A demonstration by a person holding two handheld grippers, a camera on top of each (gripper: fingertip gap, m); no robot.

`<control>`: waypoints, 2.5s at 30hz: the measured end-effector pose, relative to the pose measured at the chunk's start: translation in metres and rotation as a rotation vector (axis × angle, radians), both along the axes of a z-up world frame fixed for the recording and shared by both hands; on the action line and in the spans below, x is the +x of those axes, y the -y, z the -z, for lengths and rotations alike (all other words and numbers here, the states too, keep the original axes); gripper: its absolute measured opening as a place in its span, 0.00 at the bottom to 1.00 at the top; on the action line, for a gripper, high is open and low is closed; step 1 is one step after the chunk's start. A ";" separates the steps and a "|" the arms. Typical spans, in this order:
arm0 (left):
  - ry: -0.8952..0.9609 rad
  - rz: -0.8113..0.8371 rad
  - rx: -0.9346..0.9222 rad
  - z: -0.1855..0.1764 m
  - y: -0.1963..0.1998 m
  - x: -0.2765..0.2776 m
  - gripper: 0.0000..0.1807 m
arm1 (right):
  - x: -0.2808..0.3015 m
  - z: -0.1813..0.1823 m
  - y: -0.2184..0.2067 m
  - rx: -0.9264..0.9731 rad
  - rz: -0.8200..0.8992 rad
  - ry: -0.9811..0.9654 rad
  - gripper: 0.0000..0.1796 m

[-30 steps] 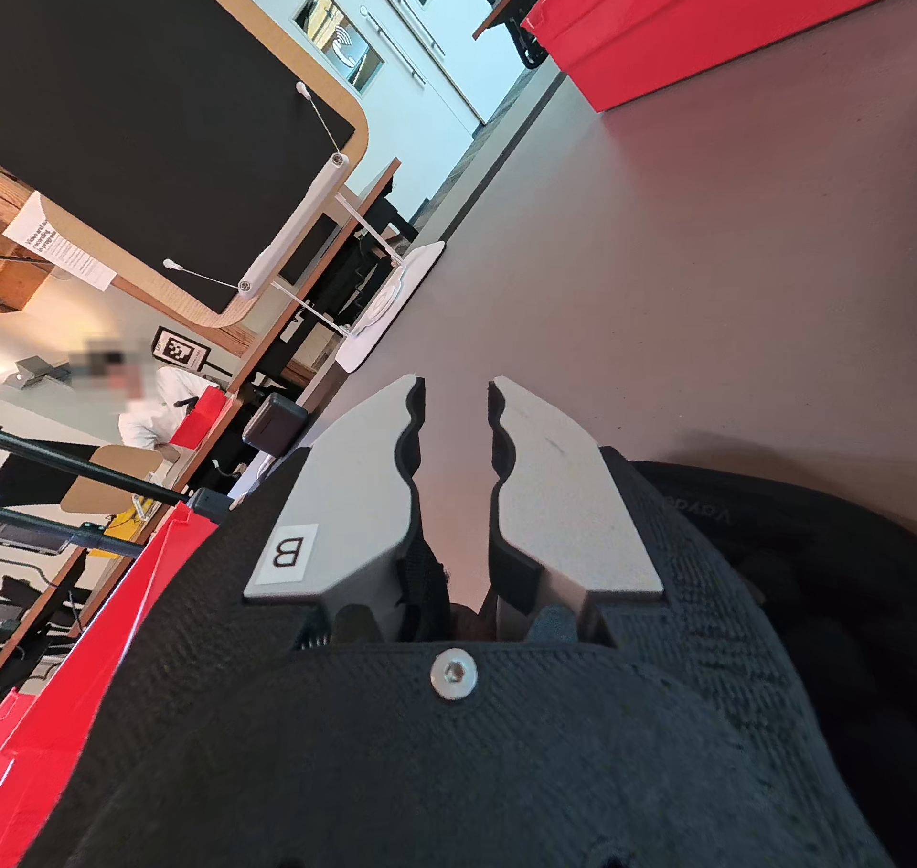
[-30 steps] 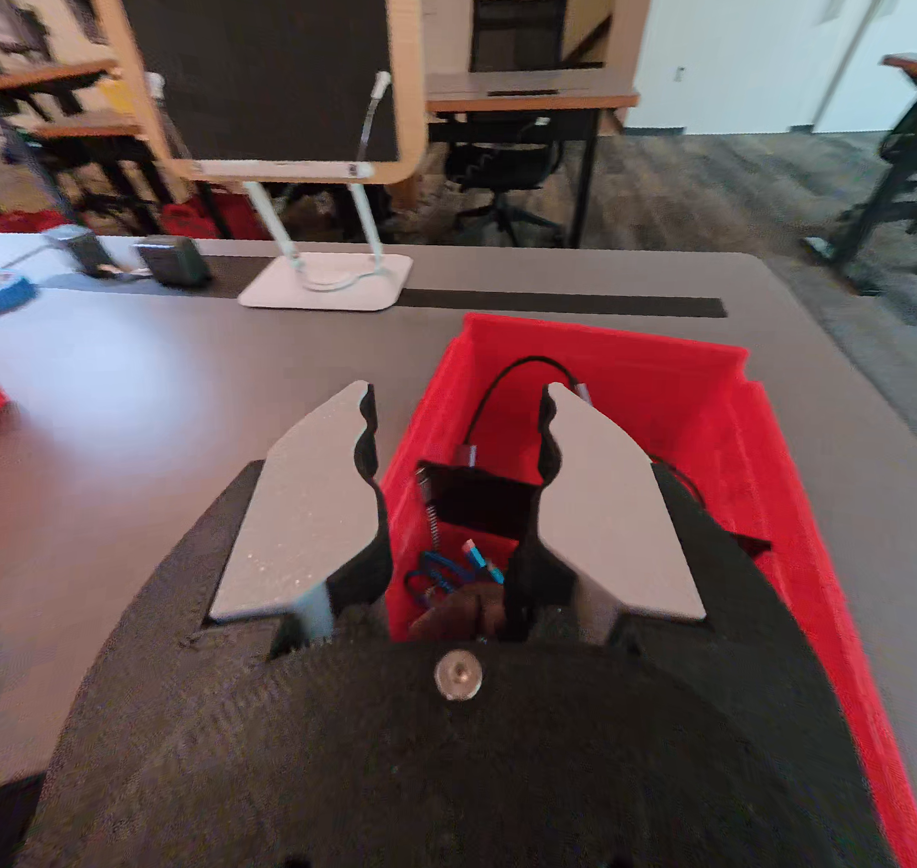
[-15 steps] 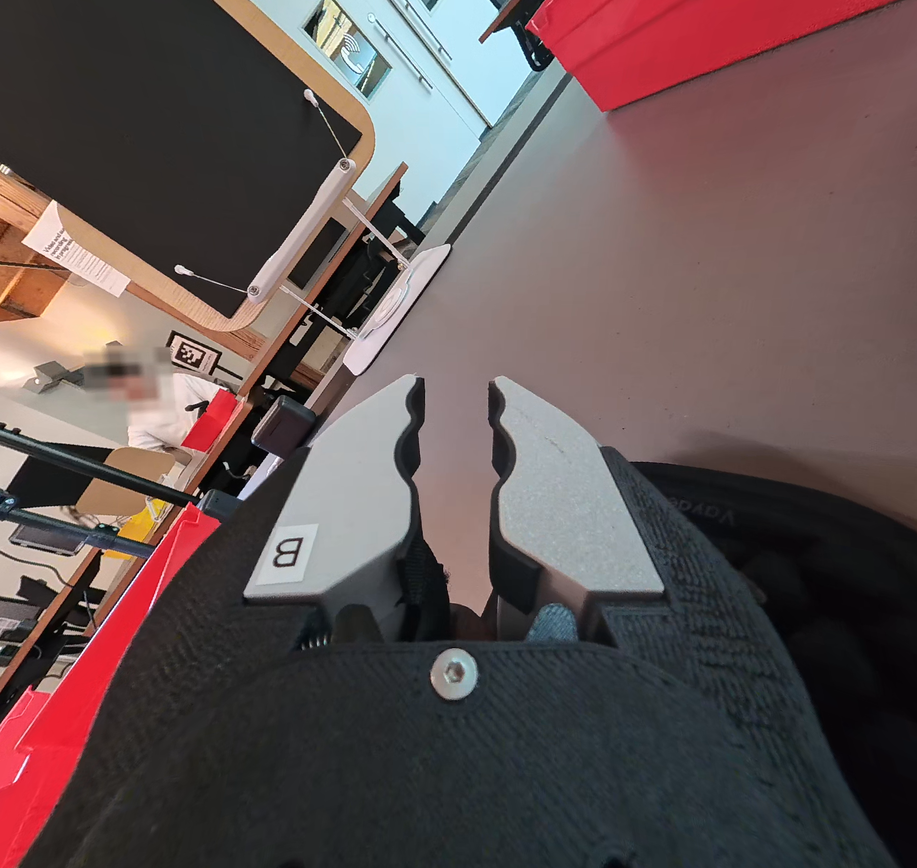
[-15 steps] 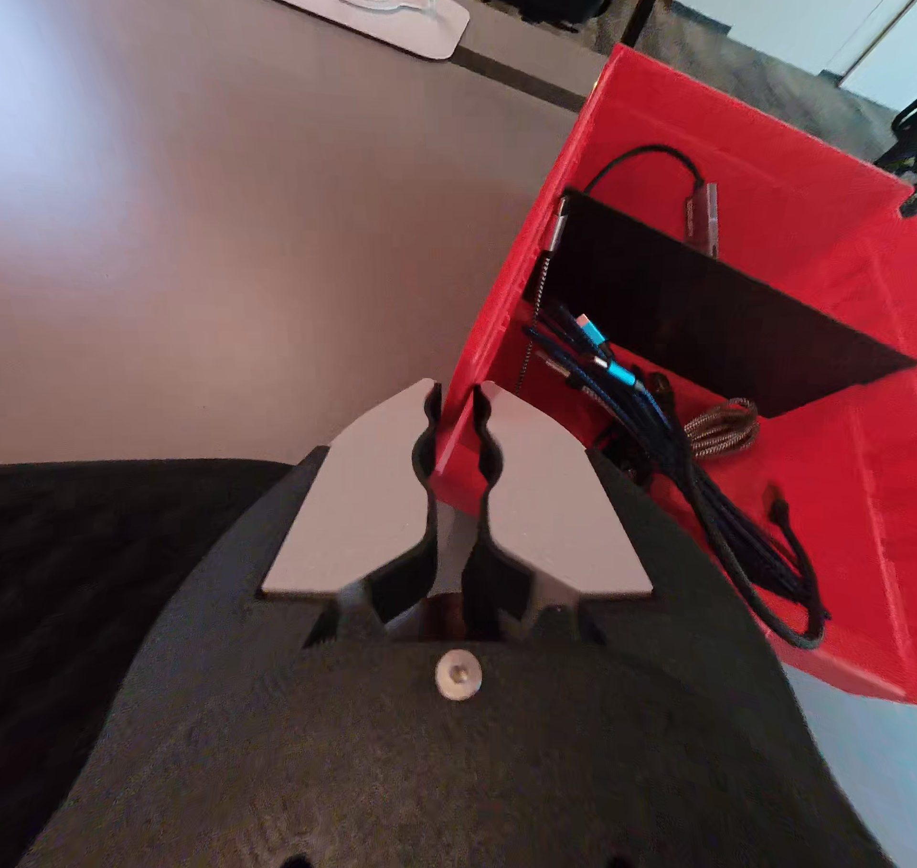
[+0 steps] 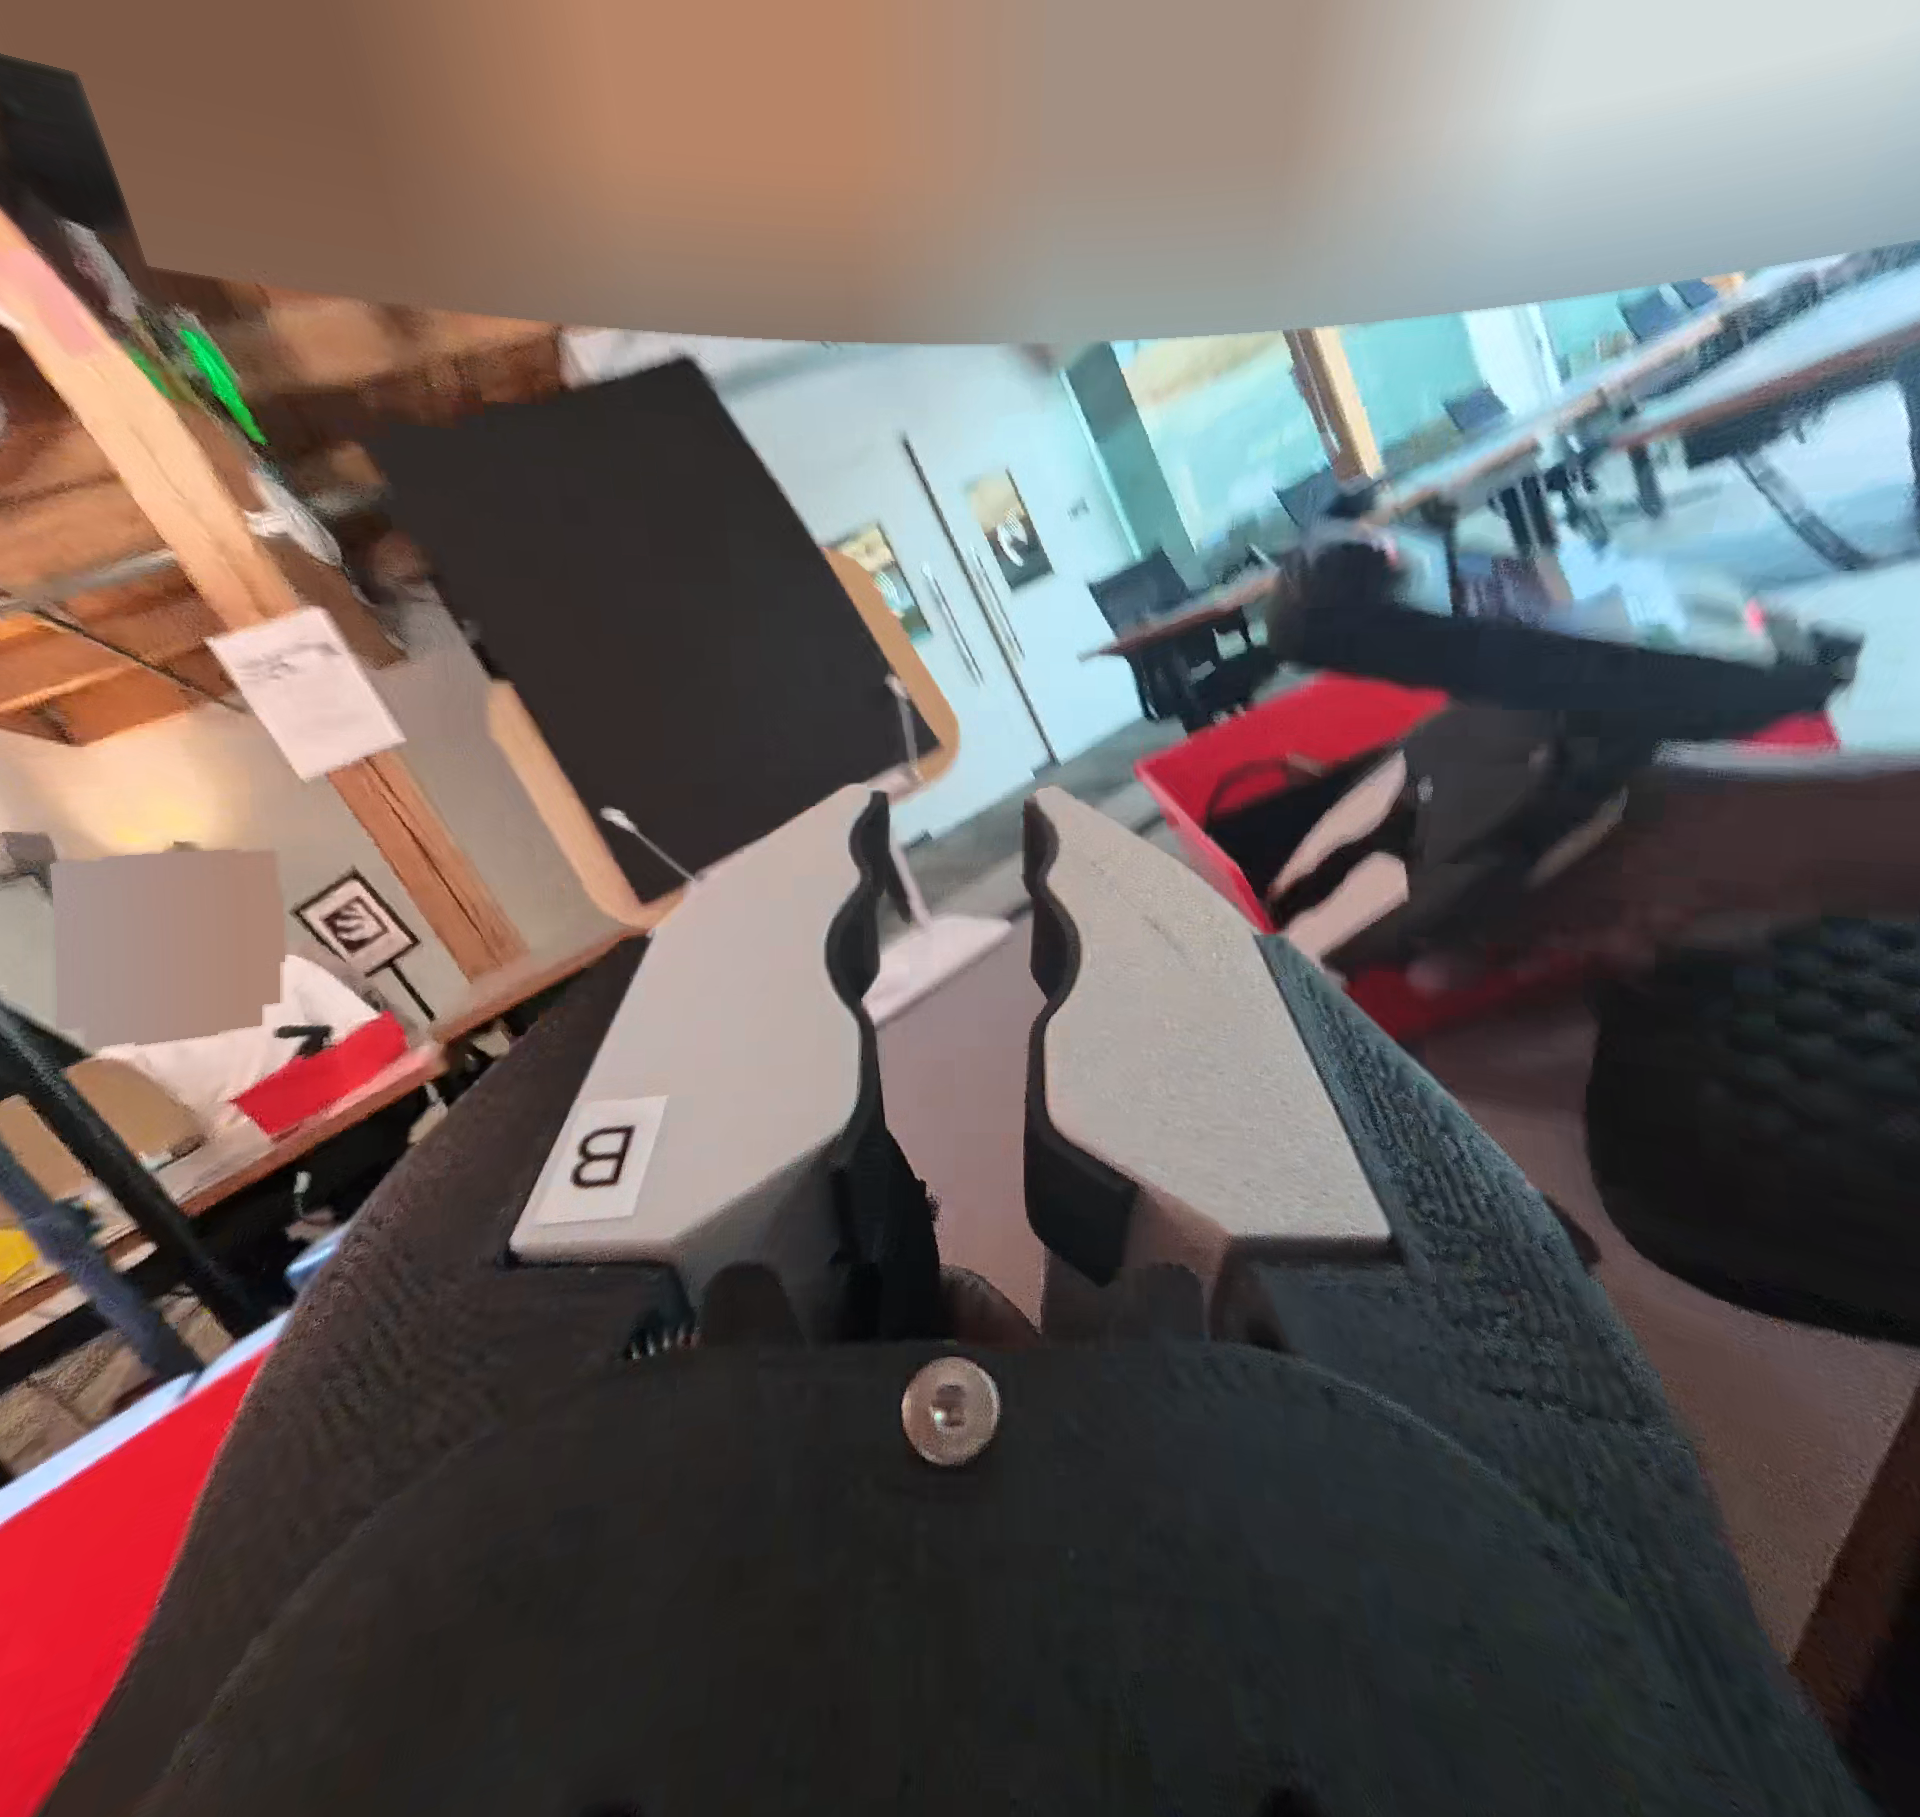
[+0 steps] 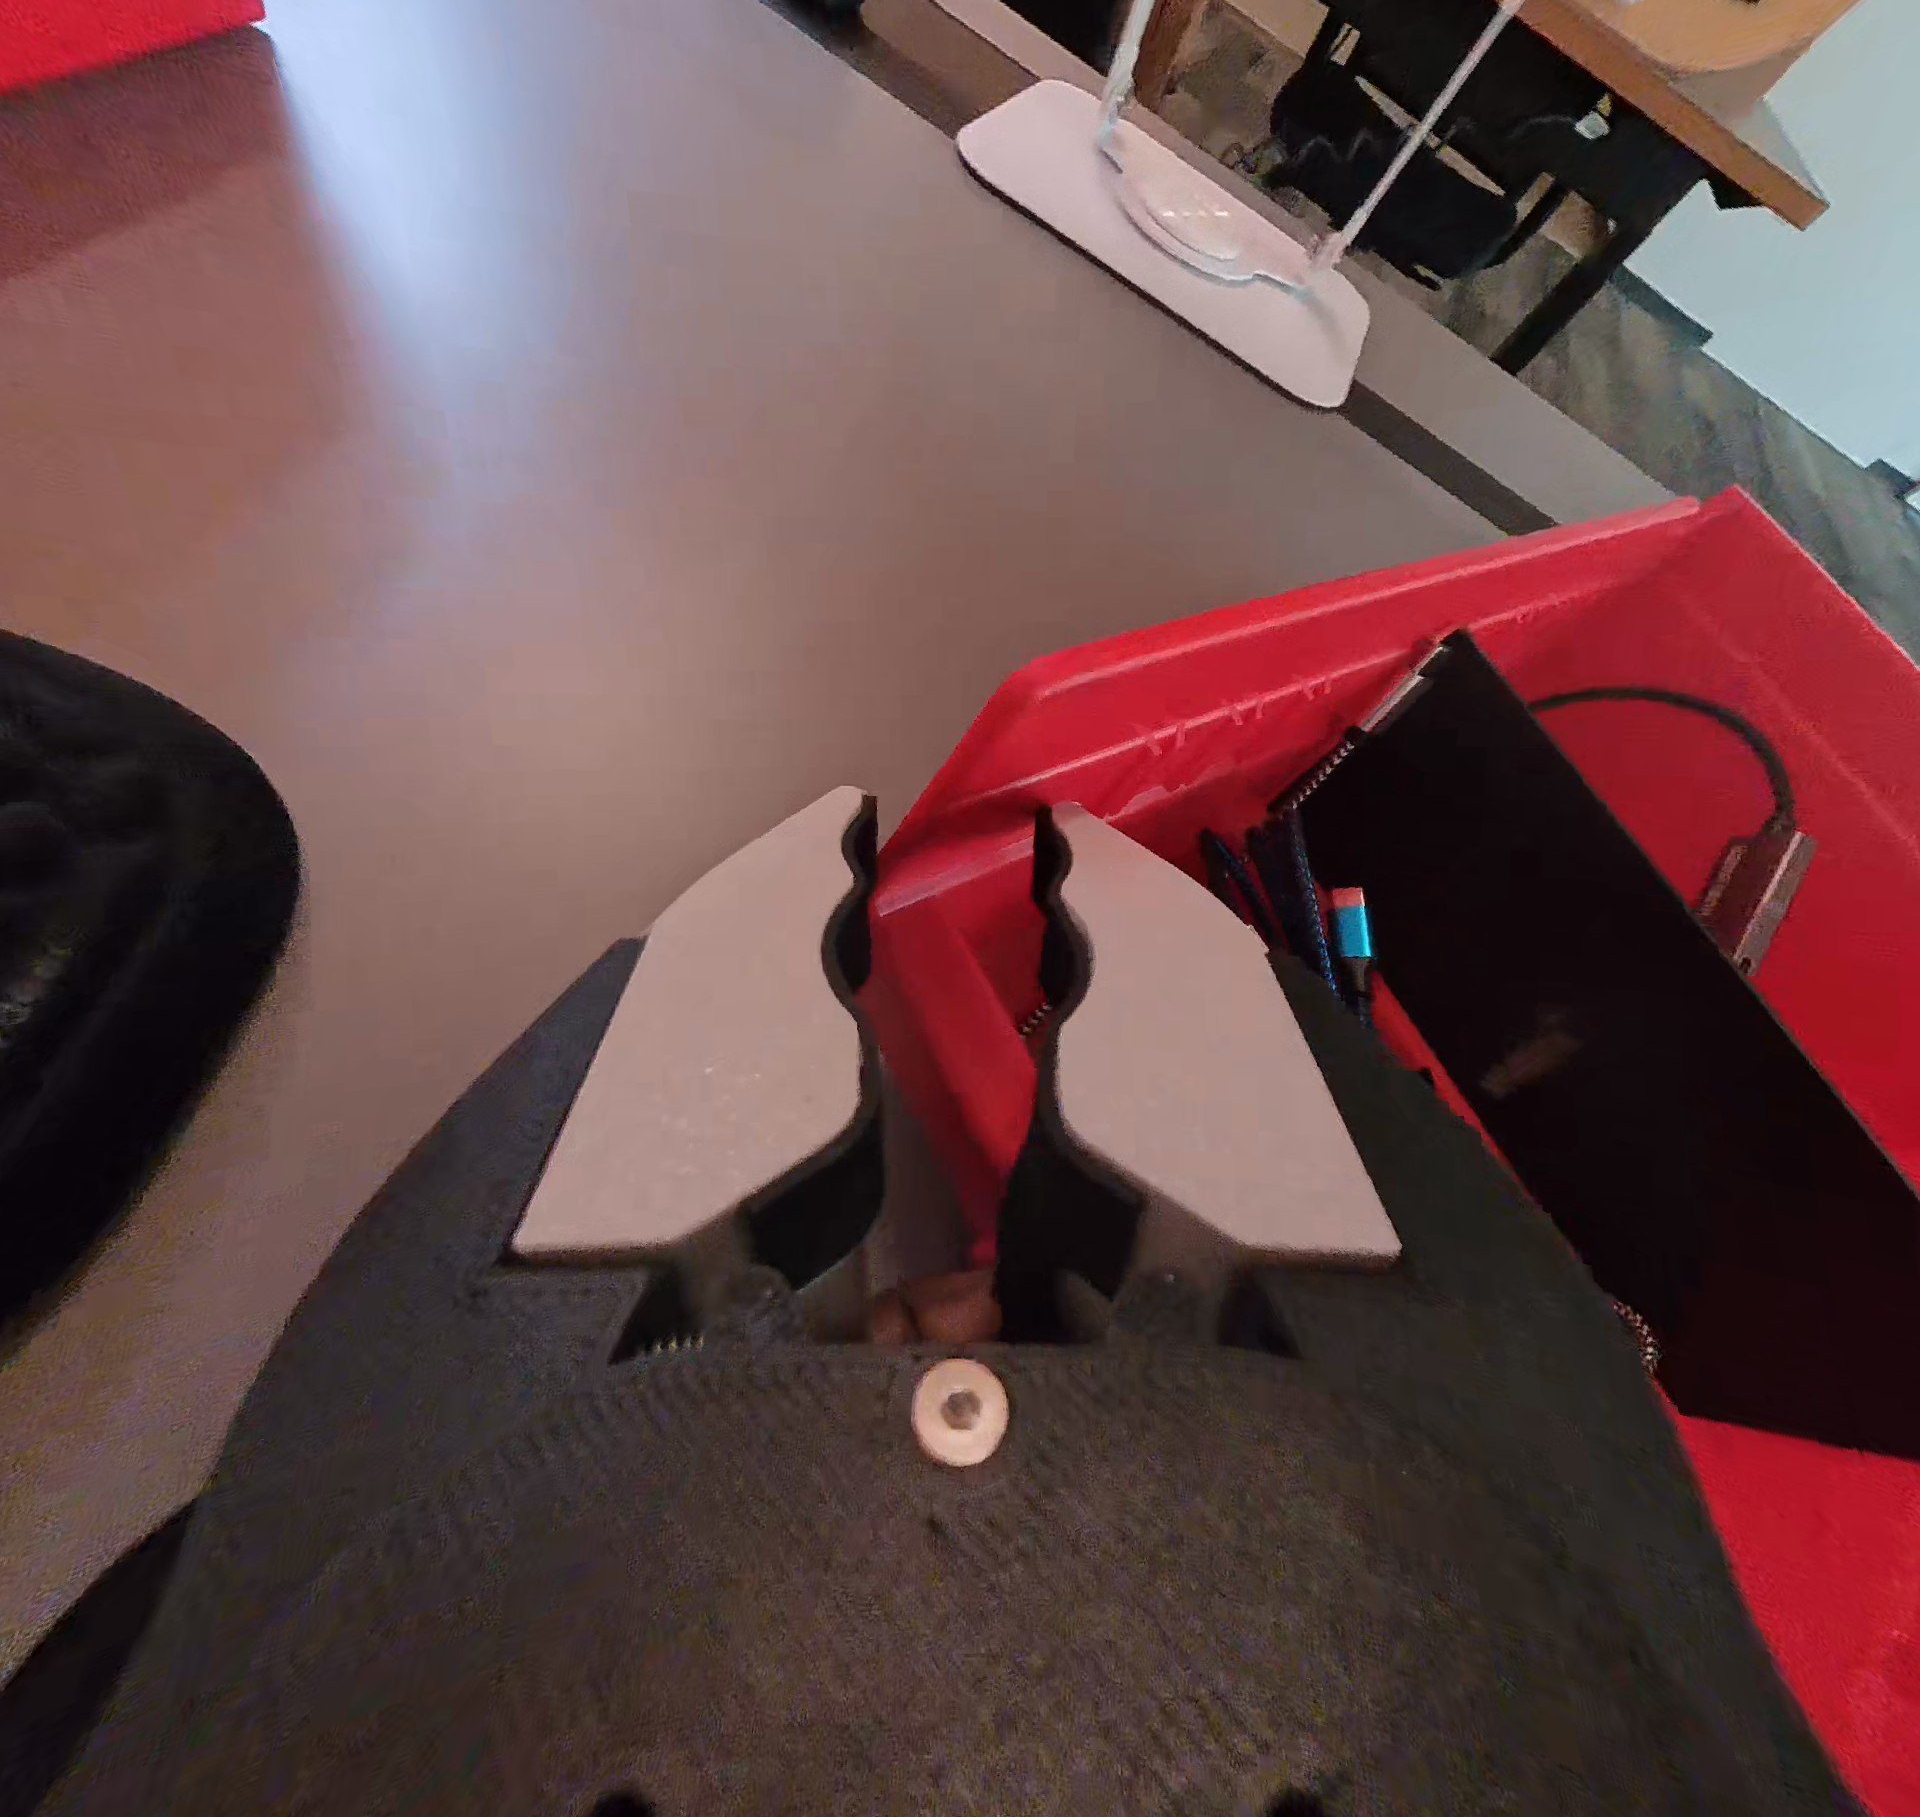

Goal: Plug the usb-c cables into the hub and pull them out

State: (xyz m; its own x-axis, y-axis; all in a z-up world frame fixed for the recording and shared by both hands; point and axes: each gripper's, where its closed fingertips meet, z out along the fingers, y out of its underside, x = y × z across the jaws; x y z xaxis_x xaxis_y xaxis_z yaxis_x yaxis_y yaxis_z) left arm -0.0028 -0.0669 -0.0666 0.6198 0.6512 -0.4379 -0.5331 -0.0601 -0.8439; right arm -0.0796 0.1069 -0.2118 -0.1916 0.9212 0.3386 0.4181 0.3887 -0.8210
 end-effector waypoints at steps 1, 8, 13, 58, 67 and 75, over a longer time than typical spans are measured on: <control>-0.003 -0.016 0.048 -0.012 0.019 0.001 0.14 | -0.004 0.000 0.009 0.005 -0.018 0.002 0.16; 0.159 -0.334 0.238 -0.019 0.176 -0.028 0.18 | -0.020 -0.001 0.095 0.031 -0.255 0.023 0.16; 0.321 -0.676 0.324 0.020 0.281 -0.048 0.24 | -0.032 -0.001 0.161 0.048 -0.418 0.046 0.15; 0.504 -0.894 0.185 0.130 0.313 -0.086 0.07 | -0.015 0.003 0.310 -0.311 -0.494 0.076 0.10; 0.293 -0.908 0.277 0.067 0.294 -0.045 0.04 | 0.000 -0.065 0.291 -0.100 -0.461 -0.345 0.04; -0.019 -0.685 0.395 -0.031 0.208 -0.011 0.05 | 0.044 -0.166 0.205 -0.043 -0.365 -0.724 0.04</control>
State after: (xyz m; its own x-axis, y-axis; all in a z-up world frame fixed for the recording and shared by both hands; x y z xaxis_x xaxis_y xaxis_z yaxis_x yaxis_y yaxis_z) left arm -0.0134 -0.2747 -0.0358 0.0195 0.9946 -0.1016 -0.5005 -0.0783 -0.8622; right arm -0.0355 -0.0977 -0.0458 -0.2302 0.8580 0.4592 -0.3694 0.3596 -0.8569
